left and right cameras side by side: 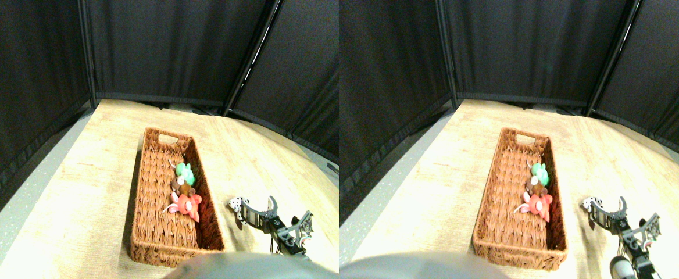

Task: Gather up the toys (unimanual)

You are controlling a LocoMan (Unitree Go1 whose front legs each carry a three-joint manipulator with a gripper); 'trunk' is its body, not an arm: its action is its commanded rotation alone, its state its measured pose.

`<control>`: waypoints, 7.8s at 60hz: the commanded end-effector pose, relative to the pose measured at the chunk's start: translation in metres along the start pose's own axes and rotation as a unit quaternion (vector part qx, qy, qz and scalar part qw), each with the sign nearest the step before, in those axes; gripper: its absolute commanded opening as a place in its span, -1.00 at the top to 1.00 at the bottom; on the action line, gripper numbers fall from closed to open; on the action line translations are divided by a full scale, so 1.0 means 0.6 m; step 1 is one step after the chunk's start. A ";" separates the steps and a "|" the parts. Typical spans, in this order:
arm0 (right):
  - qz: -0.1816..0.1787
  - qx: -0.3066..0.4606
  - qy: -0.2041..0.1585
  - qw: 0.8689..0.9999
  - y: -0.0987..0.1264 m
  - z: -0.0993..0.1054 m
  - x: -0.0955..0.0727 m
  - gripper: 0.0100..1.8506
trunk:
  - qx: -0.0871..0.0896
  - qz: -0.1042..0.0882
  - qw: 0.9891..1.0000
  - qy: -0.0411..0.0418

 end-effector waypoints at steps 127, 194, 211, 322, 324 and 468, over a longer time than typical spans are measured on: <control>0.151 0.006 0.131 0.980 0.175 -0.068 -0.012 0.92 | -0.059 0.070 0.995 -0.039; 0.169 -0.042 0.251 0.952 0.248 -0.244 -0.008 0.59 | -0.103 0.133 0.984 -0.051; 0.168 -0.113 0.234 0.951 0.246 -0.220 -0.011 -0.53 | -0.086 0.114 0.989 -0.045; 0.020 0.076 0.061 0.995 0.002 -0.105 -0.035 0.05 | -0.032 0.028 0.999 -0.008; 0.021 0.069 0.063 0.995 -0.002 -0.110 -0.029 0.08 | -0.033 0.031 0.999 -0.008; 0.188 -0.016 0.176 0.966 0.248 -0.218 0.004 0.94 | -0.100 0.119 0.987 -0.045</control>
